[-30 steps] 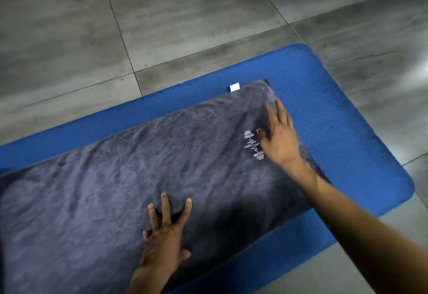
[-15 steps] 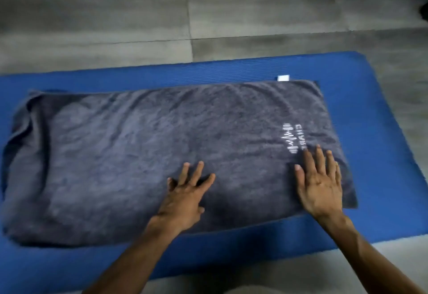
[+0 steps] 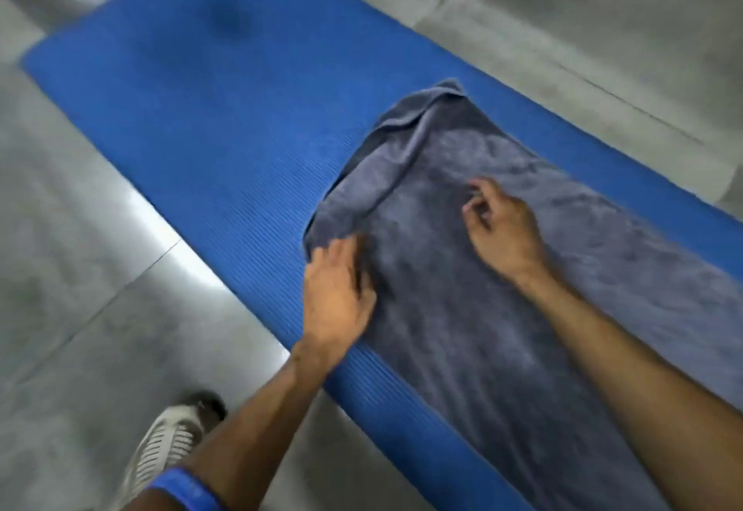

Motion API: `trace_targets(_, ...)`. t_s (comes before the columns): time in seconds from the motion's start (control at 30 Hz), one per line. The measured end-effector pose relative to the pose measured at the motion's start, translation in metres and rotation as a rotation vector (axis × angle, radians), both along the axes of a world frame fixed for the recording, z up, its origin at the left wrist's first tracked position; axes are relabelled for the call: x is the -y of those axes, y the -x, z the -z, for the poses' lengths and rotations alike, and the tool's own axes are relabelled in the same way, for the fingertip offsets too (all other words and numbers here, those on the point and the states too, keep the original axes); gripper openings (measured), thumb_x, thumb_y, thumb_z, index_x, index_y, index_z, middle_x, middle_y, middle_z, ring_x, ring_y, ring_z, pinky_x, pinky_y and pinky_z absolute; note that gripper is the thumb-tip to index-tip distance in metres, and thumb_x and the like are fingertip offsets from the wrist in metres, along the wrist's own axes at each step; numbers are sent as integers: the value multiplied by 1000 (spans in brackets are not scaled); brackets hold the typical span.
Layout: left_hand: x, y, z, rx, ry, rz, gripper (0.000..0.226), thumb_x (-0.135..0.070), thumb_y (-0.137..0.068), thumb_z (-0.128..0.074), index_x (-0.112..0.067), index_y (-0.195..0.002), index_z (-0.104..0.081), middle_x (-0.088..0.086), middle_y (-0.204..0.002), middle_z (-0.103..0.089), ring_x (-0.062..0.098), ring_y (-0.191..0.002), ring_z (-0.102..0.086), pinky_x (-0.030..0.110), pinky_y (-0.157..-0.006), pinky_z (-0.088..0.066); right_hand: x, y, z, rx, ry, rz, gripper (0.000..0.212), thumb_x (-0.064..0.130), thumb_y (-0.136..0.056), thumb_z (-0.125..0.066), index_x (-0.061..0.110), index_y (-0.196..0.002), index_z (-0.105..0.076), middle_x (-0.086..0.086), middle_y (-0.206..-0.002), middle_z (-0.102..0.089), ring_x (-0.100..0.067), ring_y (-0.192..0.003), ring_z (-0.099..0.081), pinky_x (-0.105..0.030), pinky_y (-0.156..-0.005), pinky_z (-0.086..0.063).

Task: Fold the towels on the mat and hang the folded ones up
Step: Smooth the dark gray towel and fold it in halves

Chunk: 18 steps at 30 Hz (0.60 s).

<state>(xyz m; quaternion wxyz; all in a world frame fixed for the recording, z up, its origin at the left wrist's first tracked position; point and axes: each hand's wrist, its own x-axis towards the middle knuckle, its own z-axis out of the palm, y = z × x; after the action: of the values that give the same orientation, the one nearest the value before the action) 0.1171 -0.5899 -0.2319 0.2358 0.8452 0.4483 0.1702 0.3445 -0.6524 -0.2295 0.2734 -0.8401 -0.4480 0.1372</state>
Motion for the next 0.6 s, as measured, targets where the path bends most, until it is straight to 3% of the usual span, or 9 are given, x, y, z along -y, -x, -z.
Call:
trace_targets(0.1, -53, 1, 5, -52, 133, -422, 52, -37, -80, -62, -11, -123, -49, 15, -115, -55, 37, -104, -51, 47, -91, -43, -75, -15, -10, 19, -90, 43, 32, 16, -92, -53, 14, -124, -57, -12, -104, -70, -34, -95, -64, -39, -80, -49)
trace_targets(0.17, -71, -4, 11, -153, 332, -427, 59, -42, -75, -73, -15, -122, -50, 13, -119, -54, 37, -109, -53, 44, -91, -45, -121, -29, -18, 2, -109, 82, 39, 17, -91, -55, 15, -130, -53, -12, -121, -64, -32, -112, -58, -37, -92, -45)
trace_targets(0.23, -75, -9, 10, -117, 384, -397, 40, -35, -75, -72, -17, -107, -56, 12, -109, -61, 36, -101, -59, 41, -80, -48, -155, -44, -25, -13, -62, 125, 50, 22, -92, -55, 18, -140, -43, -12, -139, -51, -32, -127, -47, -39, -104, -39)
trace_targets(0.33, -59, -12, 0, -114, 47, -184, 25, -16, -71, -70, -16, -92, -56, 9, -93, -59, 36, -84, -58, 43, -65, -48, -180, -66, -26, -114, 111, 154, 56, 34, -93, -56, 25, -144, -35, -8, -148, -41, -28, -133, -42, -37, -111, -35)
trace_targets(0.4, -38, -8, 1, -137, -135, -13, 29, -21, -64, -72, -18, -88, -56, 8, -91, -54, 33, -80, -53, 41, -62, -49, -186, -76, -23, -209, 222, 144, 49, 47, -89, -57, 25, -132, -53, -5, -137, -54, -25, -125, -52, -38, -109, -39)
trace_targets(0.43, -29, -4, 2, -119, -107, 23, 27, -30, -66, -71, -20, -87, -57, 7, -96, -52, 30, -84, -50, 40, -67, -49, -187, -79, -20, -234, 260, 149, 44, 49, -87, -59, 21, -121, -62, -4, -127, -61, -23, -118, -57, -38, -106, -43)
trace_targets(0.5, -24, 5, 3, 62, 167, -95, 27, -48, -77, -66, -22, -82, -60, 1, -105, -49, 18, -94, -50, 32, -82, -47, -186, -81, -15, -180, 304, 188, 32, 40, -85, -65, 14, -102, -69, -4, -106, -67, -22, -102, -62, -35, -94, -49)
trace_targets(0.57, -30, 9, 9, 289, 479, -316, 24, -45, -83, -68, -22, -82, -61, -3, -103, -50, 7, -93, -53, 21, -87, -43, -184, -80, -10, -103, 315, 231, 20, 28, -83, -68, 13, -95, -66, -4, -96, -64, -22, -93, -61, -32, -83, -48)
trace_targets(0.6, -33, 9, 8, 306, 533, -397, 21, -38, -81, -72, -22, -87, -59, -3, -101, -52, 9, -91, -55, 19, -86, -42, -185, -79, -8, -90, 298, 248, 15, 23, -83, -67, 14, -94, -64, -4, -95, -64, -22, -93, -61, -31, -81, -47)
